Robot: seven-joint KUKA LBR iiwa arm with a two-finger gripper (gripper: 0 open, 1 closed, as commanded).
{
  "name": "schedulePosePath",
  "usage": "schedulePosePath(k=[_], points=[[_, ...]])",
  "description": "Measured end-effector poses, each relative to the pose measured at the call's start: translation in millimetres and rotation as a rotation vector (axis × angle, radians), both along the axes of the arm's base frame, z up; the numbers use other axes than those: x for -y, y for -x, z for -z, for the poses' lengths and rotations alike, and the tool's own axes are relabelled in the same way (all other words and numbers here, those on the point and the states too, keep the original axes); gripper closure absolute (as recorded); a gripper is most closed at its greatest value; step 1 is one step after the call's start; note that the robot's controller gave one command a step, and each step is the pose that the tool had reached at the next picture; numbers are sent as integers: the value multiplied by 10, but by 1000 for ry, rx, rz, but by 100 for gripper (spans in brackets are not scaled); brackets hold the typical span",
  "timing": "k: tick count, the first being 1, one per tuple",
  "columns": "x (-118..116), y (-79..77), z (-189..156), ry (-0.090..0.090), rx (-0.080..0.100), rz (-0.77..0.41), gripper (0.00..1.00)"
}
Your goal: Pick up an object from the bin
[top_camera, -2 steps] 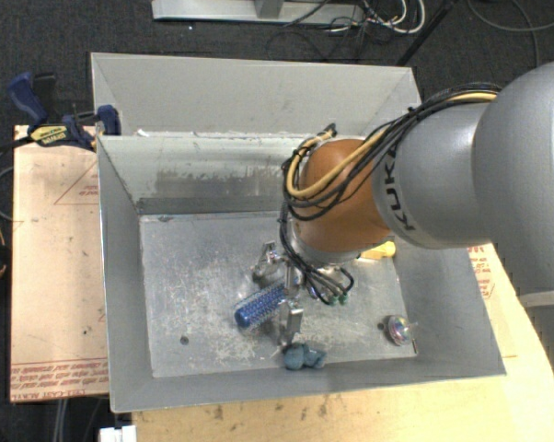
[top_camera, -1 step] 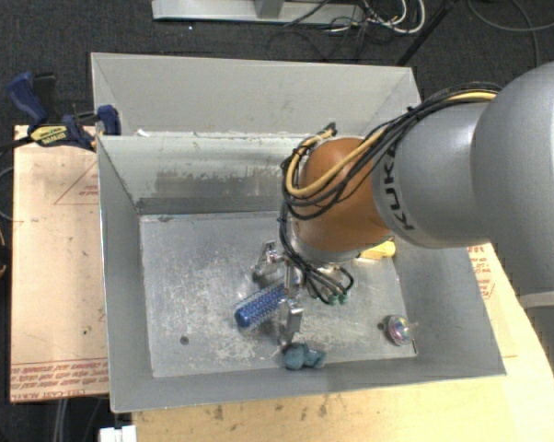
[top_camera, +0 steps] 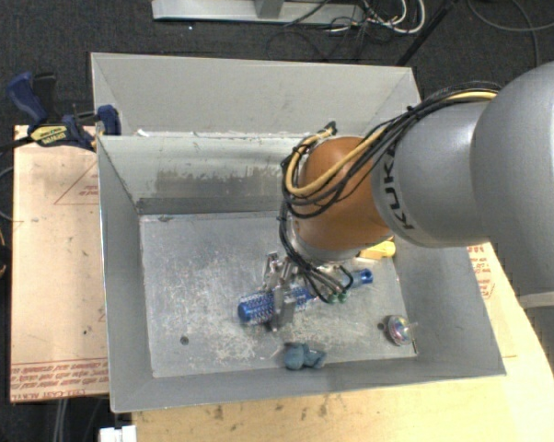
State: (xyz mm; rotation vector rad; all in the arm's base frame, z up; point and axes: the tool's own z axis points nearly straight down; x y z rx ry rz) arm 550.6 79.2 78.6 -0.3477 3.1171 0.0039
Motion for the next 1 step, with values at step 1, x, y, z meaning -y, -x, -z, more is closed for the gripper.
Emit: schedulePosePath(k=[1], points=[[-2,-4,-279,1,-2,2,100]])
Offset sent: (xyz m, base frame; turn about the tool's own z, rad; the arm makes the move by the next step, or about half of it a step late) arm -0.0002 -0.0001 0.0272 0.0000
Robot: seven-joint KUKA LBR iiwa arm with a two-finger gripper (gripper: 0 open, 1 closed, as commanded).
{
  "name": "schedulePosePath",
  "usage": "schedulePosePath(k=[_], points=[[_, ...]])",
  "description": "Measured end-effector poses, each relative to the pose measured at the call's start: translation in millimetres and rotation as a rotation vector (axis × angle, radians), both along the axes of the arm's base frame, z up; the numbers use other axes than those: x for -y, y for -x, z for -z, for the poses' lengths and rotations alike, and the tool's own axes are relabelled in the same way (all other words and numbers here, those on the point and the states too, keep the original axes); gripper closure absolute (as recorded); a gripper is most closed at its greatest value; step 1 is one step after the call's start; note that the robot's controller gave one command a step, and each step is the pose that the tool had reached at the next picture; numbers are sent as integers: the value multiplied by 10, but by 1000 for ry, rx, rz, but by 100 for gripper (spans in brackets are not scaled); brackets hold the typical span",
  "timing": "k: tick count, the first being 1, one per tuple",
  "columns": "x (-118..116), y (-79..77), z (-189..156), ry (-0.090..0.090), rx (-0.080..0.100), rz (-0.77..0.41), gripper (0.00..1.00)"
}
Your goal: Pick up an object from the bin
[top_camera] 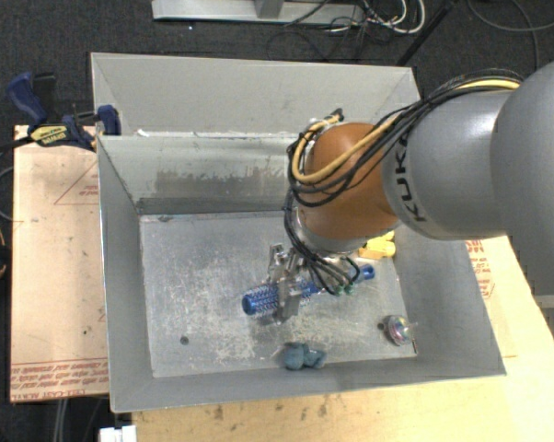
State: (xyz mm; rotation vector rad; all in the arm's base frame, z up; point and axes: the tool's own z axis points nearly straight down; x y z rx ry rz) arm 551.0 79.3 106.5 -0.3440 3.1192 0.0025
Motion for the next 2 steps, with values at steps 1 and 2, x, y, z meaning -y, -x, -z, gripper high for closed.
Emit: schedulePosePath(k=[1,2], points=[[-6,-5,-351,0,1,2,100],[-16,-20,-931,0,5,3,100]])
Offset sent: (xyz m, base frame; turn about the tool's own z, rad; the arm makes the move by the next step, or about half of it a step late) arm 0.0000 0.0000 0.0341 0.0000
